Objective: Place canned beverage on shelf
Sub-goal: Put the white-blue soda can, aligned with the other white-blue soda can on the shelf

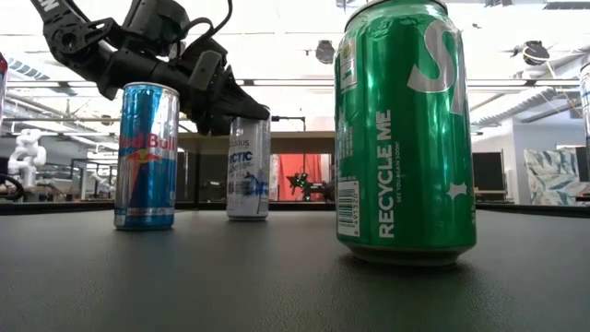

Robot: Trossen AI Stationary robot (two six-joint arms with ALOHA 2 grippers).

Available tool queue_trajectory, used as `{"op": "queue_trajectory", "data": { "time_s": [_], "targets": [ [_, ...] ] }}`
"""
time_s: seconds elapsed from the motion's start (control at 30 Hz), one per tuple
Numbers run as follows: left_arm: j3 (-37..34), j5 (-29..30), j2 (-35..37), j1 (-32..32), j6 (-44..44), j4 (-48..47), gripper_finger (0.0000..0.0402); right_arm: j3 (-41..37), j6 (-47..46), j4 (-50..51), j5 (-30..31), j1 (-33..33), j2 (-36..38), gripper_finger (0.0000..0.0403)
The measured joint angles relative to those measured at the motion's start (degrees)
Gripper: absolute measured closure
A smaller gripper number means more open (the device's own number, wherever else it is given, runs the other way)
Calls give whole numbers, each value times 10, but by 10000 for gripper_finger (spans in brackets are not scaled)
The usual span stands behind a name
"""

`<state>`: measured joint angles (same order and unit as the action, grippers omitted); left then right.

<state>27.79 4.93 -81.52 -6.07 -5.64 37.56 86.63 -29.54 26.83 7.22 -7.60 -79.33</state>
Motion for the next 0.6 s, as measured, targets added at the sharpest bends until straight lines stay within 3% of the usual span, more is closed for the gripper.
{"op": "queue_trajectory", "data": {
  "time_s": [0.33,0.6],
  "targets": [
    [0,0,0,0,0,-6,11,0,0,0,0,0,0,3],
    [0,-11,0,0,6,-6,65,0,0,0,0,0,0,3]
  ]
}}
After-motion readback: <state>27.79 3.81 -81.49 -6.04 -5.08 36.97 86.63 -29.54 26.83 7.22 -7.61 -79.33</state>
